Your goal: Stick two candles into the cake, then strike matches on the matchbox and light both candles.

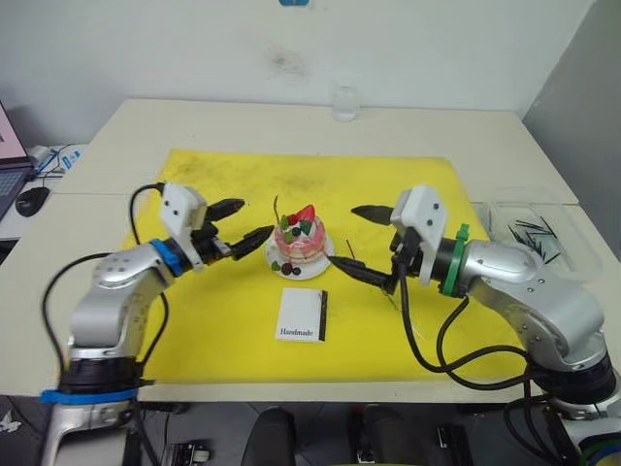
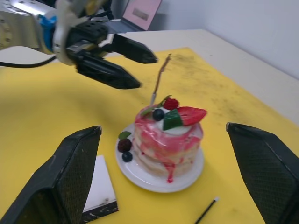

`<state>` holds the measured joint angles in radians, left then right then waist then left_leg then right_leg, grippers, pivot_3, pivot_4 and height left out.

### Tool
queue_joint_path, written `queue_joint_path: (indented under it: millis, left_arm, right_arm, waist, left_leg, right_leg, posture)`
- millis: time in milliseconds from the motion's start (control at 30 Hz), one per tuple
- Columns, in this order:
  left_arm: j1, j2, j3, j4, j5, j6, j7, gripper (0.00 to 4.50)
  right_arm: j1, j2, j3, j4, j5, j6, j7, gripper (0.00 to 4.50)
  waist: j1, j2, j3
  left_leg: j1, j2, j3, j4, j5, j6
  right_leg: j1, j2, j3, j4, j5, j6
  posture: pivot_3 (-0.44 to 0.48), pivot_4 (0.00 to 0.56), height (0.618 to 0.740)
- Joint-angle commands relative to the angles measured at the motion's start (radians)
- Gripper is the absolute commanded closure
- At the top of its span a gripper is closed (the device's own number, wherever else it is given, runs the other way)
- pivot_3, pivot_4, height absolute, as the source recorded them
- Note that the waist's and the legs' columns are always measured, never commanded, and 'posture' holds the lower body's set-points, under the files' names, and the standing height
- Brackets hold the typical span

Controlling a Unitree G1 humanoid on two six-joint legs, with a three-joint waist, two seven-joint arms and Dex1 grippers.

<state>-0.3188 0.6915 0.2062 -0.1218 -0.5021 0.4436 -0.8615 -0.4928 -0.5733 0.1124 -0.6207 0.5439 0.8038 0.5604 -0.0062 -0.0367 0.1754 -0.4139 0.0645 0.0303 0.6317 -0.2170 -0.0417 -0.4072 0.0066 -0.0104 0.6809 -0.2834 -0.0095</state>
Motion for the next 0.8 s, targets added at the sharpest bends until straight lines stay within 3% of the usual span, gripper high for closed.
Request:
queue_joint_path:
  millis: [33, 167, 367, 500, 800]
  left_arm:
    - [0.088, 0.112, 0.021, -0.146, -0.06, 0.057, -0.119, 0.02]
    - [0.227, 0.196, -0.014, -0.301, -0.076, 0.039, -0.228, 0.02]
    - [0.264, 0.192, -0.085, -0.42, -0.094, 0.037, -0.257, 0.02]
    - [0.22, 0.157, -0.174, -0.455, -0.086, 0.024, -0.253, 0.02]
    - [0.149, 0.11, -0.27, -0.457, -0.073, 0.013, -0.252, 0.02]
  right_arm:
    - [0.058, -0.055, -0.106, -0.078, 0.057, 0.03, 0.019, 0.0]
    - [0.198, -0.162, -0.189, -0.128, 0.065, 0.049, 0.048, 0.0]
    - [0.434, -0.265, -0.253, -0.188, 0.0, 0.043, 0.031, 0.0]
    - [0.57, -0.243, -0.237, -0.248, -0.023, 0.058, -0.027, 0.0]
    - [0.643, -0.13, -0.104, -0.209, -0.175, -0.002, -0.159, 0.0]
  waist:
    - [0.0, 0.0, 0.0]
    - [0.004, 0.0, 0.0]
    - [0.006, 0.0, 0.0]
    - [0.006, 0.0, 0.0]
    - [0.002, 0.0, 0.0]
  left_leg:
    - [0.0, 0.0, 0.0, 0.0, 0.0, 0.0]
    - [0.0, 0.0, 0.0, -0.002, 0.0, 0.0]
    - [0.001, -0.002, 0.001, 0.0, 0.0, 0.0]
    - [0.003, -0.002, 0.001, 0.0, 0.0, 0.0]
    - [0.004, -0.002, 0.001, 0.0, 0.0, 0.0]
  right_leg:
    - [0.0, 0.0, 0.0, 0.0, 0.0, 0.0]
    - [0.0, -0.006, 0.0, 0.0, -0.001, 0.0]
    - [0.001, -0.007, 0.0, 0.0, 0.0, 0.001]
    - [0.002, -0.006, 0.0, 0.0, 0.0, 0.001]
    - [0.002, 0.001, 0.001, 0.001, 0.0, 0.001]
  posture:
    - [0.0, 0.15, 0.74]
    - [0.0, 0.15, 0.74]
    - [0.0, 0.15, 0.74]
    - [0.0, 0.15, 0.74]
    - [0.0, 0.15, 0.74]
